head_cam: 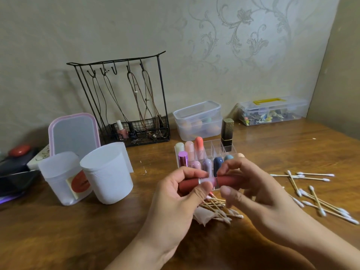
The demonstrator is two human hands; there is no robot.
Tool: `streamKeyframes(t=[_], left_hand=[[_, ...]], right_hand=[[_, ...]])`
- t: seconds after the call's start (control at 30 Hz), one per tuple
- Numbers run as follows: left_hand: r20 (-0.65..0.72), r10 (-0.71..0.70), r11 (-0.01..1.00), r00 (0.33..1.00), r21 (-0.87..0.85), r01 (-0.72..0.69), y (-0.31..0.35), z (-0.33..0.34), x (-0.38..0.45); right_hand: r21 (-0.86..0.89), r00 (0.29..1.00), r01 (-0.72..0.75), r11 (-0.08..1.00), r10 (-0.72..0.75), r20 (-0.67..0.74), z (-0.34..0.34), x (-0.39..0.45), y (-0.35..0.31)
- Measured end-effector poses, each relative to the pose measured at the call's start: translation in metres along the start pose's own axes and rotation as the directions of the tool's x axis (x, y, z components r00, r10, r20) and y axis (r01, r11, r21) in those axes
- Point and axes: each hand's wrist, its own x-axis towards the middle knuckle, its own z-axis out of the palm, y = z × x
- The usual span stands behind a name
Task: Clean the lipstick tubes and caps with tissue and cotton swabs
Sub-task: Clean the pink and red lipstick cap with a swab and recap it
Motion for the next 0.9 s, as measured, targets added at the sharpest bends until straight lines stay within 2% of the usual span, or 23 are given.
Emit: streamKeyframes(t=[0.07,0.17,0.27,0.33,0.5,0.63,0.7,0.77,0.83,0.9], left_hand=[[0.002,0.002,1.000,1.000,0.007,-0.002,-0.001,-0.001,0.000],[0.088,-0.003,0.997,0.996,0.082,-0.005,-0.002,0.001,-0.004],[0.191,-0.071,0.997,0.979,-0.017,0.075,-0.002,0.007,-0.010],[0.213,-0.068,0.997,0.975,-0.023,0.075,-0.001,0.008,-0.012],[0.220,0.010,1.000,0.975,-0.017,-0.006,-0.003,0.007,-0.011],[0.223,0.086,0.990,0.971,0.090,-0.108,0.004,0.005,-0.013],[0.117,0.153,0.972,0.981,0.159,-0.171,0.011,0.001,-0.010],[-0.127,0.195,0.972,0.973,0.154,-0.174,0.009,-0.011,0.001],[-0.353,0.170,0.981,0.920,0.154,-0.122,0.002,-0.027,0.016],[-0.425,0.096,0.973,0.900,0.230,0.005,-0.004,-0.038,0.026]], right_hand=[[-0.029,1.000,-0.001,1.000,0.002,0.025,0.001,-0.001,-0.002],[-0.046,0.999,0.019,0.999,-0.017,0.037,0.004,-0.002,-0.005],[-0.120,0.997,0.055,0.991,-0.049,0.053,0.010,-0.004,-0.006],[-0.177,0.996,0.088,0.980,-0.082,0.038,0.013,-0.004,-0.005],[-0.217,0.990,0.121,0.969,-0.134,-0.047,0.021,-0.004,-0.005],[-0.138,0.990,0.140,0.981,-0.143,-0.017,0.016,0.002,-0.010],[-0.112,0.985,0.157,0.981,-0.164,-0.056,0.008,0.011,-0.015],[-0.111,0.976,0.135,0.985,-0.152,-0.159,-0.002,0.026,-0.018],[-0.140,0.973,0.059,0.988,-0.089,-0.214,-0.010,0.050,-0.018],[-0.256,0.986,-0.023,0.967,-0.020,-0.164,-0.011,0.077,-0.019]])
